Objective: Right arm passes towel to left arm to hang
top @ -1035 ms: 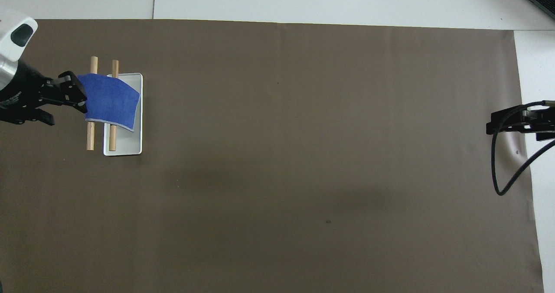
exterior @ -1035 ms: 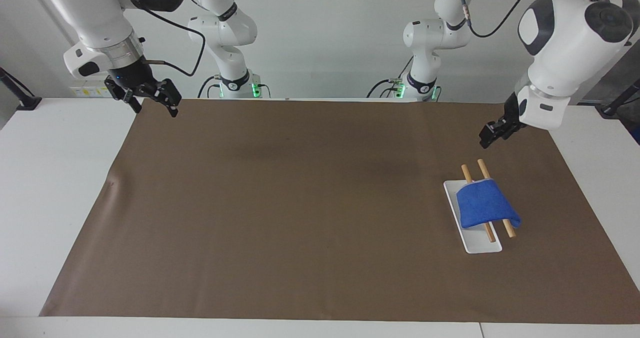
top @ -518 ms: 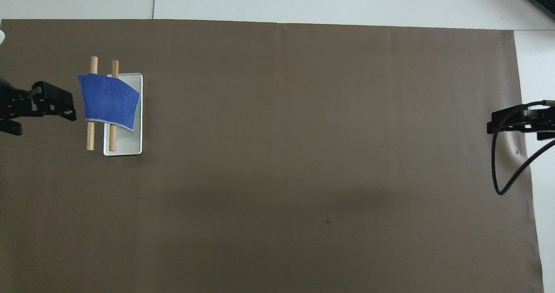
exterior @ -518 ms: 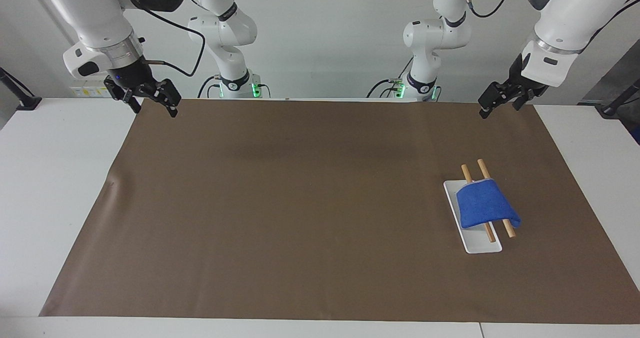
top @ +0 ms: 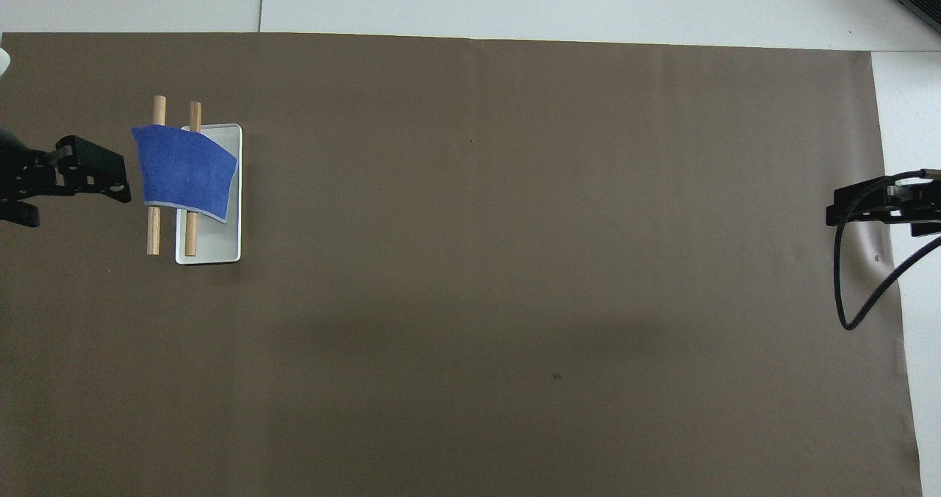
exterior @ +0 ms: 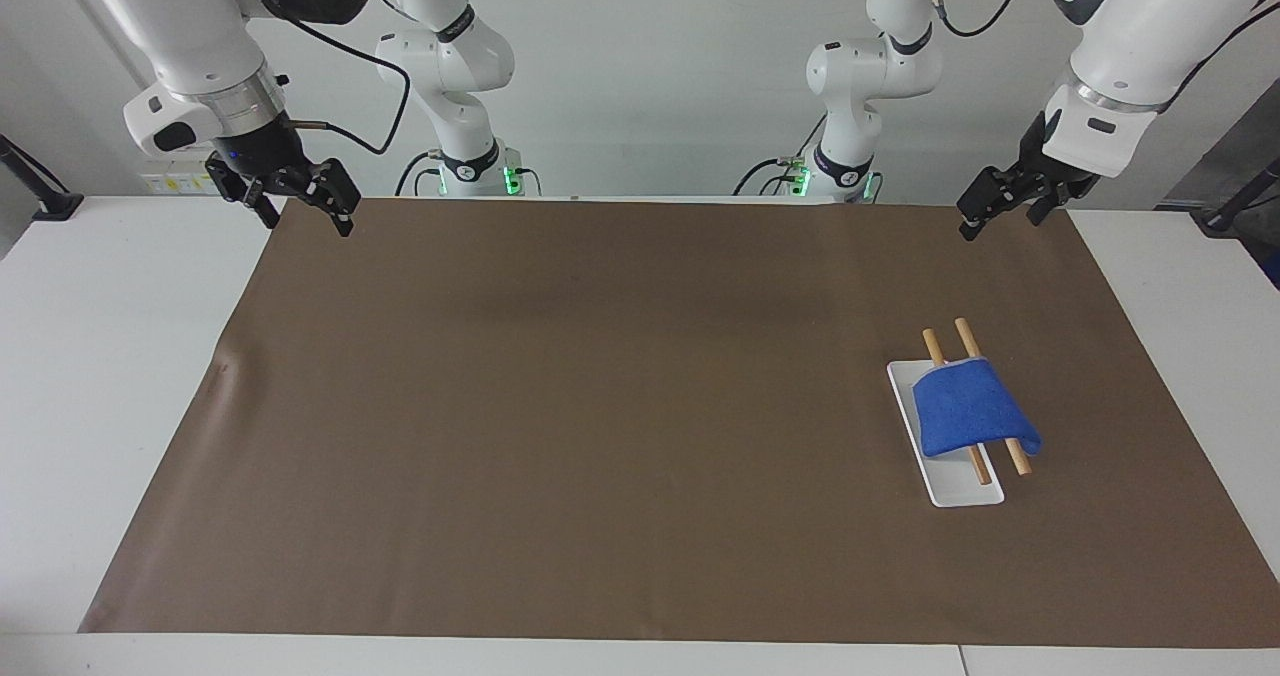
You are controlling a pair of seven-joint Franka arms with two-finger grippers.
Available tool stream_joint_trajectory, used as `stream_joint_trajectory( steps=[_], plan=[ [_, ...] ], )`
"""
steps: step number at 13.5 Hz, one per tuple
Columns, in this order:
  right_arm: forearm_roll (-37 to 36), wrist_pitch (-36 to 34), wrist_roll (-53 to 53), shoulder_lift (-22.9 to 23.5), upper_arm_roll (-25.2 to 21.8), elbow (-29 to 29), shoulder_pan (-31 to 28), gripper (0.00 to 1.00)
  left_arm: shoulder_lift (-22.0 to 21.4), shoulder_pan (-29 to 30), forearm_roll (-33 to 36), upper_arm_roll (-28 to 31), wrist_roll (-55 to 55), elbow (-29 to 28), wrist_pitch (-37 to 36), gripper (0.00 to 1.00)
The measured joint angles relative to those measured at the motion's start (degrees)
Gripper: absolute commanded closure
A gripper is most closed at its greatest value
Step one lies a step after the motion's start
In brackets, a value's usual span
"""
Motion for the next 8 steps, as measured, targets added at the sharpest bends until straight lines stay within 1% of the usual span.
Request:
stream_joint_trajectory(
  steps=[3,6,8],
  plan=[
    [0.0,0.0,0.0,0.0,0.0,0.0,0.0,0.0,0.0,0.1,0.0,1.5,7.5,0.0,0.0,0.0],
    [0.0,0.0,0.0,0.0,-0.3,0.0,-0.2,0.0,0.0,0.1,0.0,1.8,9.1,0.0,0.6,0.0],
    [0.0,0.0,0.0,0.0,-0.3,0.0,-0.2,0.0,0.0,0.1,0.0,1.8,9.2,0.0,3.1,0.0]
  ],
)
